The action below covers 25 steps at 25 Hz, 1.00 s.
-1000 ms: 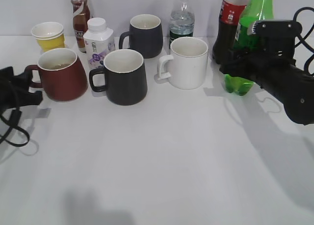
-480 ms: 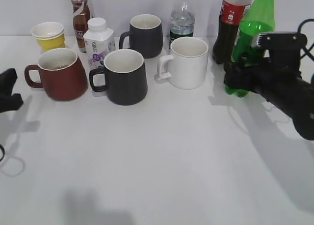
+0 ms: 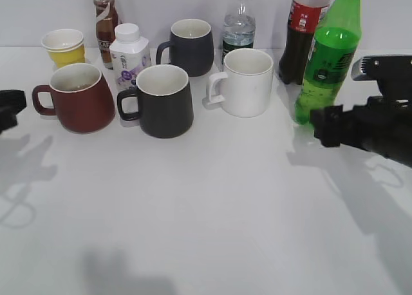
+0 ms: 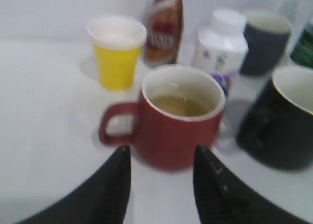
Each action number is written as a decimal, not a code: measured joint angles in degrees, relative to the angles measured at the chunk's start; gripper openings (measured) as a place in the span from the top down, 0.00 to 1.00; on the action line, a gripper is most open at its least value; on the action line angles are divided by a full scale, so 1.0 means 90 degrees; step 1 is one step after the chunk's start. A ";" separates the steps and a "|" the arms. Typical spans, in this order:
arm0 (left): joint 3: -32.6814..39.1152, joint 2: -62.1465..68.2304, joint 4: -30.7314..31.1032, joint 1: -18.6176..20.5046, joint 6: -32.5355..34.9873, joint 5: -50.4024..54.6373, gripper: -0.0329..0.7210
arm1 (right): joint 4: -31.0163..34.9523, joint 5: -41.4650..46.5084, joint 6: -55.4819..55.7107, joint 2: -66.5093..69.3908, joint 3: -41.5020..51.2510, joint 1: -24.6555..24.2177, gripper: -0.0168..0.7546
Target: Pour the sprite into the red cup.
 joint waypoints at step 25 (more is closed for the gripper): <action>-0.1289 -0.4954 0.0644 -0.0002 0.0257 0.9435 0.54 | -0.0542 1.0185 0.0002 -0.6231 -0.0418 0.0000 0.21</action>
